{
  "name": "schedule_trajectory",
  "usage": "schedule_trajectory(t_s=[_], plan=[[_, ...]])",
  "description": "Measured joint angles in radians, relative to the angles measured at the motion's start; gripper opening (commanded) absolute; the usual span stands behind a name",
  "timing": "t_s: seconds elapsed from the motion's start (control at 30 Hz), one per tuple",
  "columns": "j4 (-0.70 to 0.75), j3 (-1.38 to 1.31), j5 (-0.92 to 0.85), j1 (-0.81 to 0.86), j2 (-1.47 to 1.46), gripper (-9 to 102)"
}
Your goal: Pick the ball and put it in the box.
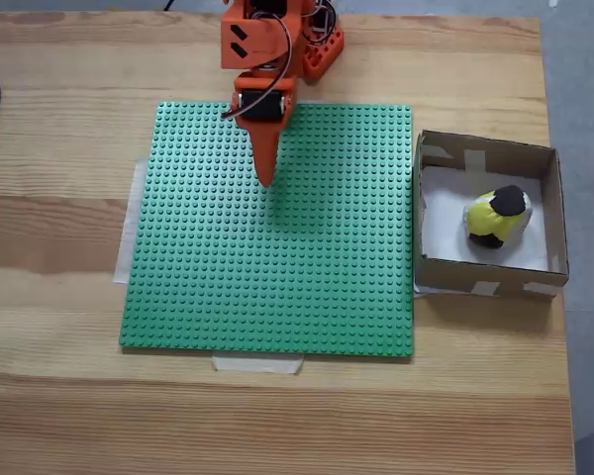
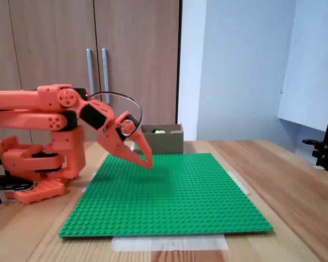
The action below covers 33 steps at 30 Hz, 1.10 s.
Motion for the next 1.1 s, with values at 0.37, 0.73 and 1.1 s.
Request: schedule_trajectory(t_s=[0.37, 0.73, 1.1], plan=[[0.043, 0.072, -0.025, 0.000, 0.060, -1], [0.055, 0.141, -0.055, 0.000, 0.072, -1], [0.055, 0.141, -0.063, 0.000, 0.072, -1]])
